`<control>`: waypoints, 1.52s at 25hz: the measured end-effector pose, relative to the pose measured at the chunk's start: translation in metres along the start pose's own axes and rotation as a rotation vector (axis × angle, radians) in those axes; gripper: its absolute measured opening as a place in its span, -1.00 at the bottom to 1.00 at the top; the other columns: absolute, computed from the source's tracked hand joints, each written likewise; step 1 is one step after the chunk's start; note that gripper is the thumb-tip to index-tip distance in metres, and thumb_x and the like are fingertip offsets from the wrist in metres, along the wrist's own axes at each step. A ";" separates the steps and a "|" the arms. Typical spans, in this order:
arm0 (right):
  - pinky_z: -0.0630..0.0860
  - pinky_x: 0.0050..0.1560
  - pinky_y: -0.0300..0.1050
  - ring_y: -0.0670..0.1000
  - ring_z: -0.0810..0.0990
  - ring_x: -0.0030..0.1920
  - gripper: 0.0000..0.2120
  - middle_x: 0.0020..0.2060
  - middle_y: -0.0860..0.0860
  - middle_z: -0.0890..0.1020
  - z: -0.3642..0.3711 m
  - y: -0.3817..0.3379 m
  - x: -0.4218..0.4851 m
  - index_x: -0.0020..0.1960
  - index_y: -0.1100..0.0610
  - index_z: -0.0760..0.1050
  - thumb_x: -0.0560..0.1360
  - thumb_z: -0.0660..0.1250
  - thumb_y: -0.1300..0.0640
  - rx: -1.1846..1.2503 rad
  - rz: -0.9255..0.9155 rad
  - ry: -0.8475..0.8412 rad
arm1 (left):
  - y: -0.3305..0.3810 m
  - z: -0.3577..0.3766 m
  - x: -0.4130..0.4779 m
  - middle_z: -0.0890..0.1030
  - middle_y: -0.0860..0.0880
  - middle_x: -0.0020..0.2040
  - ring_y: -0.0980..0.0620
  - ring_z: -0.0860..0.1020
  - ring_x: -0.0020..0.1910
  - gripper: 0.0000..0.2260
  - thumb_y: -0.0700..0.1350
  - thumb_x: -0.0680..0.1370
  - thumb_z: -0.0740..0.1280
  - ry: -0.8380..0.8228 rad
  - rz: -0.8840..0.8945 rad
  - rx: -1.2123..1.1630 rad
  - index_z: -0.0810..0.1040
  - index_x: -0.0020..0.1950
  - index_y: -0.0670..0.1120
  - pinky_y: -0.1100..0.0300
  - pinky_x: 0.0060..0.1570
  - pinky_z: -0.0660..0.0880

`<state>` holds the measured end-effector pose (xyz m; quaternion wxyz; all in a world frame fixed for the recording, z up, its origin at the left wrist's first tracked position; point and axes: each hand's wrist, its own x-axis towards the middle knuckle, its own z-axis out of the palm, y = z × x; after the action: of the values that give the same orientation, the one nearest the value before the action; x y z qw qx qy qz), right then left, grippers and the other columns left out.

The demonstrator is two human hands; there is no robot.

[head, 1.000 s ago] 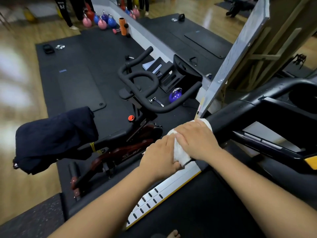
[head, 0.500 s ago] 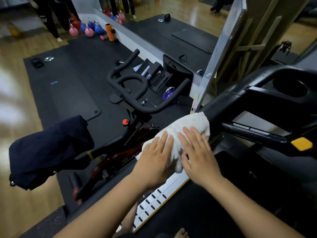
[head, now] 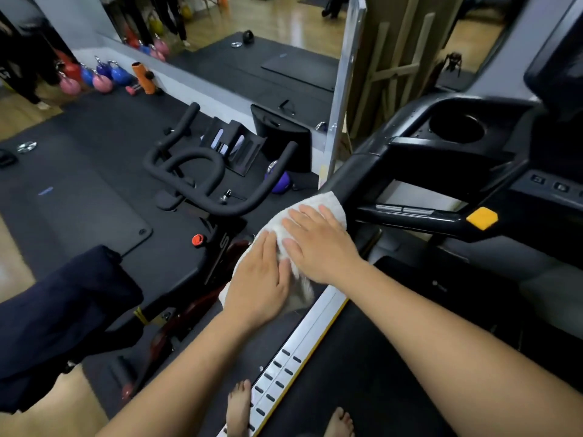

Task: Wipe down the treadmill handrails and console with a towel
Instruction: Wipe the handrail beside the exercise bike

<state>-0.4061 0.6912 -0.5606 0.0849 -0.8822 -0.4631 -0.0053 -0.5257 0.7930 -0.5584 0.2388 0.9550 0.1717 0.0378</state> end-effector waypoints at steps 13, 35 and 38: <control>0.12 0.44 0.38 0.04 0.31 0.47 -0.51 0.41 0.01 0.45 0.005 -0.001 -0.041 0.39 0.08 0.44 0.55 0.09 -0.07 -0.016 -0.139 0.137 | -0.023 0.000 -0.035 -0.06 -0.02 0.63 0.10 -0.12 0.60 -0.22 0.36 0.51 -0.25 -0.075 -0.010 0.154 -0.07 0.62 -0.05 0.21 0.52 -0.18; 0.11 0.51 0.09 0.12 0.31 0.47 -0.45 0.40 0.16 0.44 -0.002 -0.020 0.036 0.38 0.23 0.43 0.52 0.04 -0.03 -0.120 0.334 -0.004 | -0.054 0.022 0.122 0.25 0.22 0.53 0.17 0.23 0.52 -0.51 0.32 0.57 0.09 -0.678 -0.086 -0.918 0.26 0.51 0.30 0.11 0.54 0.08; 0.16 0.48 0.10 0.15 0.30 0.47 -0.51 0.41 0.17 0.41 -0.003 -0.036 0.014 0.39 0.24 0.42 0.55 0.11 0.03 -0.082 0.332 0.060 | -0.058 0.031 0.103 -0.09 0.21 0.56 0.29 -0.13 0.53 -0.49 0.04 0.70 0.05 -0.595 0.024 -0.882 -0.11 0.59 0.09 0.40 0.44 -0.21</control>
<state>-0.4270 0.7223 -0.5516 0.0622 -0.9488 -0.3075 -0.0363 -0.4420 0.8624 -0.6143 0.6554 0.7355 0.0533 -0.1633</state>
